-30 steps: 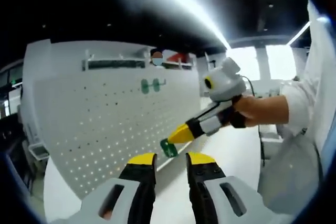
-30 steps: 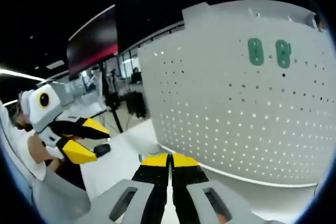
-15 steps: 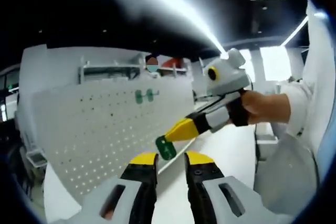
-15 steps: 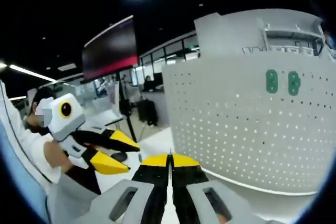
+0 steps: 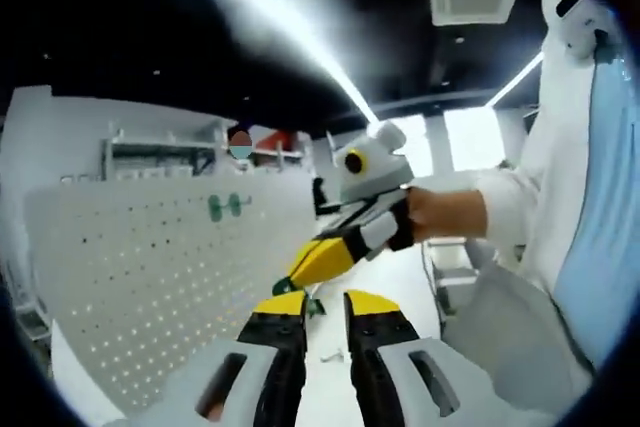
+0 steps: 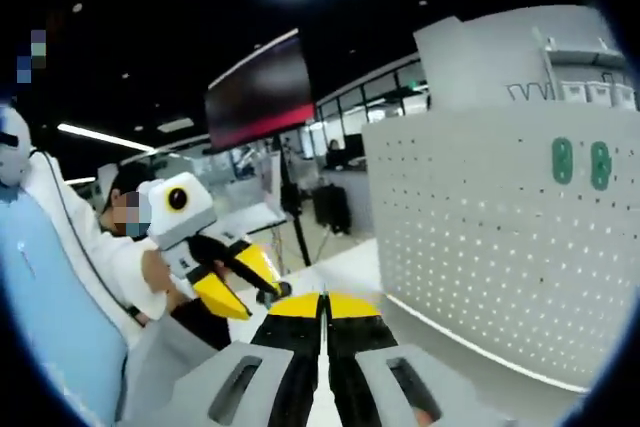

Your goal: Insert the hook assembly into the mounting plate slot until the hook locks in place.

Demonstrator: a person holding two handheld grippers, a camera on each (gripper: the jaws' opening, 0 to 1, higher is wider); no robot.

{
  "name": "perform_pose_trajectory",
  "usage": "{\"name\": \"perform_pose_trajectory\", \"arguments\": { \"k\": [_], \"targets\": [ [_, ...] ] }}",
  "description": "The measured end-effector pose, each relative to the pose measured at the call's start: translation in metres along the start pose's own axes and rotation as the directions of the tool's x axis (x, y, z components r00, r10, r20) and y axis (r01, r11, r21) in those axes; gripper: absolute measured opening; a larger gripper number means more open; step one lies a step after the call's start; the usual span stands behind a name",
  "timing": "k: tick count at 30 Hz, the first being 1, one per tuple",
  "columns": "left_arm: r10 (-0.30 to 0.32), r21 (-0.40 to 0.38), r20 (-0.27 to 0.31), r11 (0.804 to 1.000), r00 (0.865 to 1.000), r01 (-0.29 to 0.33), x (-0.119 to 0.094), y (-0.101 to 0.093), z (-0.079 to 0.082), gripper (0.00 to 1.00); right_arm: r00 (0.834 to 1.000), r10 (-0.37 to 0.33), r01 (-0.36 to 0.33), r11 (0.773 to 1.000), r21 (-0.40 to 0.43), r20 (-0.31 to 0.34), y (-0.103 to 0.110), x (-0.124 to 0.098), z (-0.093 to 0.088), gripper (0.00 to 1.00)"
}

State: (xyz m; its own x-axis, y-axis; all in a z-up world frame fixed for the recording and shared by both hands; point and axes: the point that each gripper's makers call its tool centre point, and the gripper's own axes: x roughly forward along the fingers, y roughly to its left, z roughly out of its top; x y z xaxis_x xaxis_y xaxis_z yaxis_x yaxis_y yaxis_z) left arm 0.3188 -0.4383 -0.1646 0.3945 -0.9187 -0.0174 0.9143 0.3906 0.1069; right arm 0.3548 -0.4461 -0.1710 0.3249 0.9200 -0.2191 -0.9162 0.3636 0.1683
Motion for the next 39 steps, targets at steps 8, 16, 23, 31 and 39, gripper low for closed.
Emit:
{"name": "perform_pose_trajectory", "arguments": {
  "k": [8,16,23,31,39],
  "targets": [
    [-0.146,-0.033,0.038,0.989,0.989,0.147,0.002,-0.019,0.002,0.12,0.991,0.131,-0.132,0.991,0.014,0.015,0.016,-0.007,0.001,0.0],
    [-0.228,-0.053,0.053,0.972,0.972,0.23,0.003,-0.032,0.004,0.08,0.973,0.23,-0.23,0.973,0.001,0.013,0.031,-0.012,-0.001,0.0],
    [-0.256,-0.058,0.062,0.964,0.965,0.259,0.005,-0.039,0.005,0.05,0.968,0.251,-0.25,0.968,-0.015,0.019,0.033,-0.013,-0.001,0.0],
    [-0.266,-0.064,0.05,0.961,0.963,0.269,0.008,-0.042,0.005,0.04,0.966,0.26,-0.259,0.966,-0.017,0.009,0.034,-0.014,-0.002,0.0],
    [-0.239,-0.077,0.035,0.967,0.97,0.241,0.013,-0.034,0.002,0.03,0.975,0.223,-0.223,0.974,-0.04,0.007,0.028,-0.017,-0.003,0.05]
  ]
}}
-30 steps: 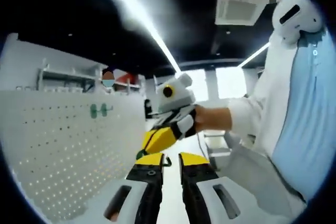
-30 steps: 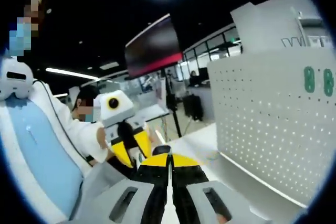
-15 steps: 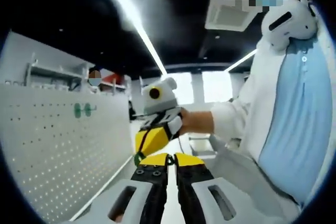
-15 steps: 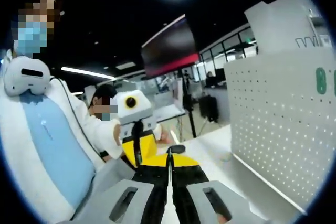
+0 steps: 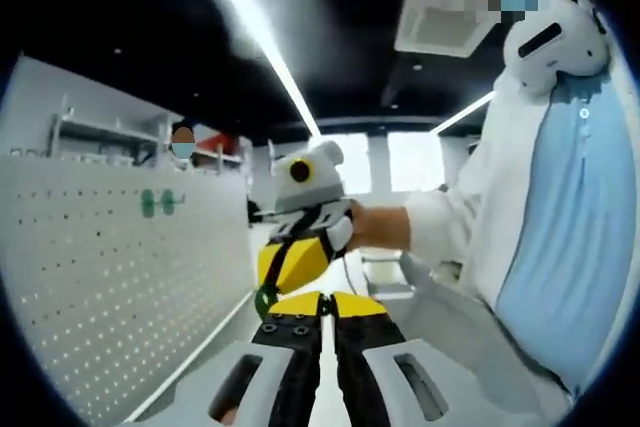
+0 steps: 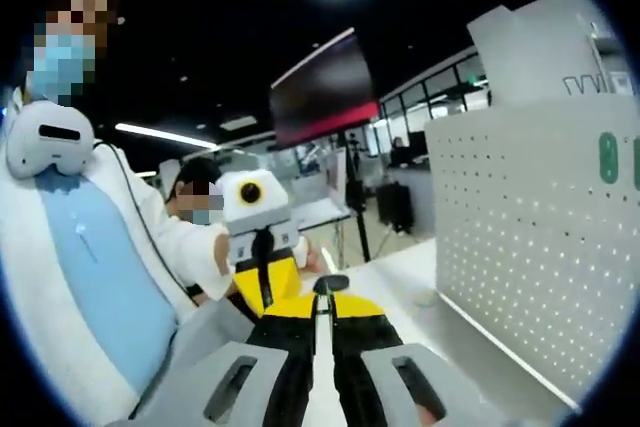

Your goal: Insert the hook assembly into the mounting plate slot until the hook locks in place.

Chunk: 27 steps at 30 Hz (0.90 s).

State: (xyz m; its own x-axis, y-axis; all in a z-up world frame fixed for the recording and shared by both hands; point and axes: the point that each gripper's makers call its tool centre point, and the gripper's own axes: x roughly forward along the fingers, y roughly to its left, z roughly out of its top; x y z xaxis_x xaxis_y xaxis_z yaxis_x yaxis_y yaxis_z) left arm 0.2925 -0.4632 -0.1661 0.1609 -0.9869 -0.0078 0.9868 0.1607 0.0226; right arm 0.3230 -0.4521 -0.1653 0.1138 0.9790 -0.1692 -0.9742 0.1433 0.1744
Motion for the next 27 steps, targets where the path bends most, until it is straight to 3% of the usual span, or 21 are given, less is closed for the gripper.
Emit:
{"name": "perform_pose_trajectory", "arguments": {
  "k": [5,9,16,22,27],
  "targets": [
    [0.01,0.013,-0.022,1.0,1.0,-0.01,0.003,0.008,0.0,0.03,0.998,-0.06,0.059,0.997,-0.046,-0.023,-0.008,-0.007,-0.005,0.14],
    [0.01,0.022,-0.043,1.0,0.999,-0.009,0.006,0.015,0.0,0.03,0.986,-0.142,0.131,0.985,-0.114,-0.089,-0.018,-0.016,-0.021,0.21],
    [0.01,0.033,-0.071,0.999,0.997,-0.008,0.014,0.035,0.002,0.03,0.976,-0.2,0.189,0.975,-0.119,-0.09,-0.025,-0.03,-0.03,0.33],
    [0.025,0.051,-0.088,0.998,0.996,-0.02,0.027,0.059,0.008,0.03,0.949,-0.311,0.303,0.946,-0.118,-0.056,-0.04,-0.046,-0.027,0.45],
    [0.045,0.063,-0.091,0.997,0.995,-0.04,0.037,0.082,0.015,0.03,0.913,-0.408,0.403,0.907,-0.118,-0.018,-0.048,-0.061,-0.021,0.58]
  ]
}}
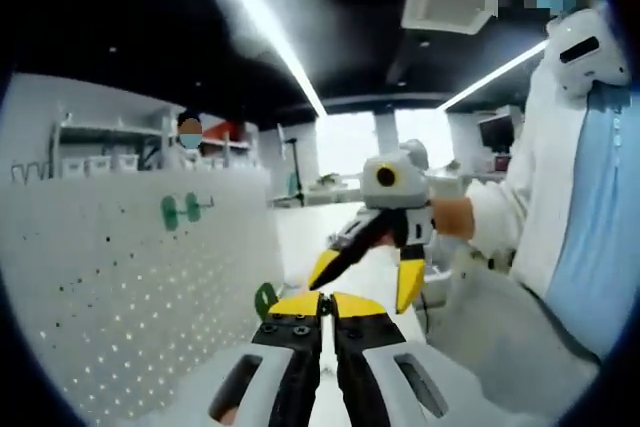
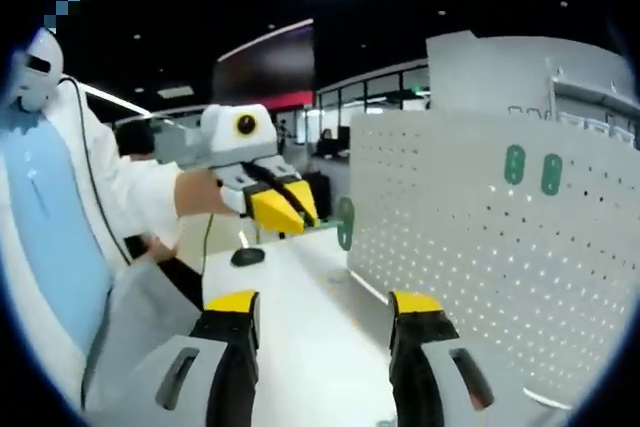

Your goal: Insert the hook assembly into the mounting plate slot until the hook locks in place.

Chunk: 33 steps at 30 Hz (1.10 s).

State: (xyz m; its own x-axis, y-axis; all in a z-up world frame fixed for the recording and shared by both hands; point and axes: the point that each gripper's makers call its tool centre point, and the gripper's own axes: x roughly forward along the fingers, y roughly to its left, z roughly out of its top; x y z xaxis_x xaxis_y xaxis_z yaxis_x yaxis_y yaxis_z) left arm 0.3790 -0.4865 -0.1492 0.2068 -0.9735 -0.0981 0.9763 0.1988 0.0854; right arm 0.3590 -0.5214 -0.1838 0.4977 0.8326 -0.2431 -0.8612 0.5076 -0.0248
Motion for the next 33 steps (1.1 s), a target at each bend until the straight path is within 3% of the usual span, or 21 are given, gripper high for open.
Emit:
{"name": "perform_pose_trajectory", "arguments": {
  "k": [9,15,20,33],
  "targets": [
    [0.051,0.027,-0.01,0.998,0.999,-0.051,0.016,0.045,0.015,0.03,0.99,-0.144,0.144,0.99,0.01,0.006,-0.014,-0.011,0.001,0.79],
    [0.066,0.036,-0.002,0.997,0.998,-0.065,0.025,0.065,0.024,0.03,0.983,-0.18,0.18,0.983,-0.016,-0.013,-0.016,-0.012,-0.003,0.84],
    [0.07,0.044,-0.004,0.997,0.998,-0.069,0.033,0.079,0.028,0.03,0.971,-0.24,0.24,0.971,0.019,-0.002,-0.026,-0.018,-0.003,0.87],
    [0.082,0.101,-0.023,0.992,0.996,-0.079,0.046,0.117,0.044,0.03,0.959,-0.283,0.284,0.959,0.018,-0.03,-0.034,-0.029,-0.014,0.87]
  ]
}}
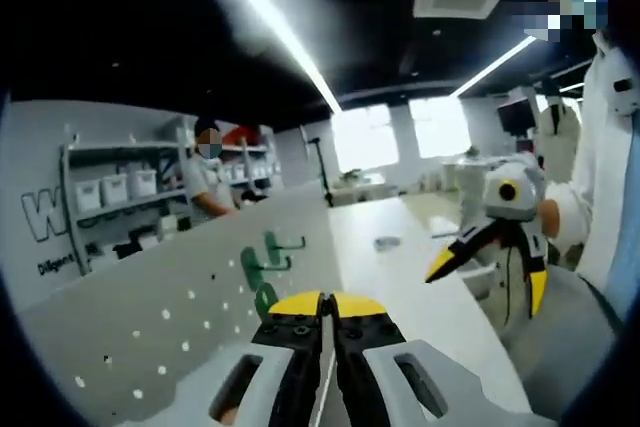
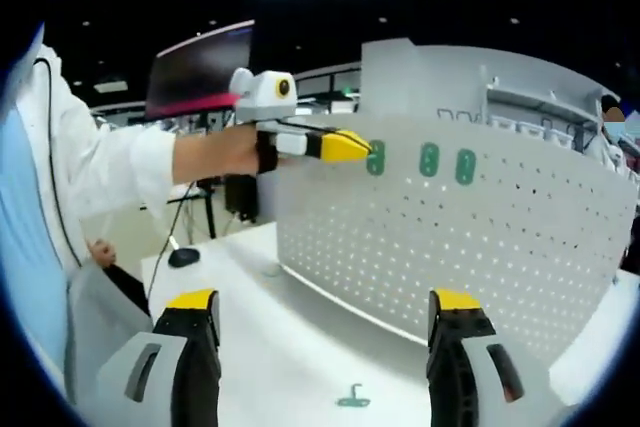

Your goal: Insert the hook assembly into the mounting plate slot until the hook locks in place.

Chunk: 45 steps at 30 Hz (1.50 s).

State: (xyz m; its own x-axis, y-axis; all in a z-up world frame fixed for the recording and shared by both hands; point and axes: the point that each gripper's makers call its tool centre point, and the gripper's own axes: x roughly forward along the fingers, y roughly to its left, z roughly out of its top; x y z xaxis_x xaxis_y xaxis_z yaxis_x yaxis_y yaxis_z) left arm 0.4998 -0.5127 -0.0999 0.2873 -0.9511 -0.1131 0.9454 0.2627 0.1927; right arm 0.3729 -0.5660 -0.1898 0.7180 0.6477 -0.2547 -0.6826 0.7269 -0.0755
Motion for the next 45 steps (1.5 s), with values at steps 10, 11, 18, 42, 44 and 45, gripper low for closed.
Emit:
{"name": "perform_pose_trajectory", "arguments": {
  "k": [10,11,18,42,44,45],
  "targets": [
    [0.004,0.044,-0.027,0.999,1.0,-0.002,0.01,0.015,0.004,0.03,1.0,-0.009,0.009,1.0,-0.009,0.003,-0.004,0.0,0.003,0.86],
    [0.002,0.046,-0.035,0.999,0.999,0.0,0.01,0.017,0.003,0.03,1.0,-0.009,0.009,1.0,-0.01,0.003,-0.005,0.0,0.003,0.86],
    [-0.003,0.057,-0.041,0.998,0.999,0.005,0.011,0.027,0.003,0.03,1.0,-0.012,0.012,1.0,-0.015,-0.005,-0.008,0.001,0.002,0.86],
    [0.004,0.058,-0.062,0.998,0.998,0.0,0.013,0.037,-0.006,0.03,1.0,-0.017,0.017,1.0,-0.023,-0.024,-0.01,0.001,-0.003,0.85],
    [0.007,0.058,-0.059,0.998,0.998,-0.004,0.013,0.037,-0.007,0.03,1.0,-0.016,0.016,1.0,-0.025,-0.025,-0.009,0.002,-0.003,0.85],
    [0.008,0.06,-0.055,0.998,0.998,-0.005,0.014,0.037,-0.007,0.03,1.0,-0.015,0.015,1.0,-0.025,-0.024,-0.009,0.002,-0.003,0.85]
  ]
}}
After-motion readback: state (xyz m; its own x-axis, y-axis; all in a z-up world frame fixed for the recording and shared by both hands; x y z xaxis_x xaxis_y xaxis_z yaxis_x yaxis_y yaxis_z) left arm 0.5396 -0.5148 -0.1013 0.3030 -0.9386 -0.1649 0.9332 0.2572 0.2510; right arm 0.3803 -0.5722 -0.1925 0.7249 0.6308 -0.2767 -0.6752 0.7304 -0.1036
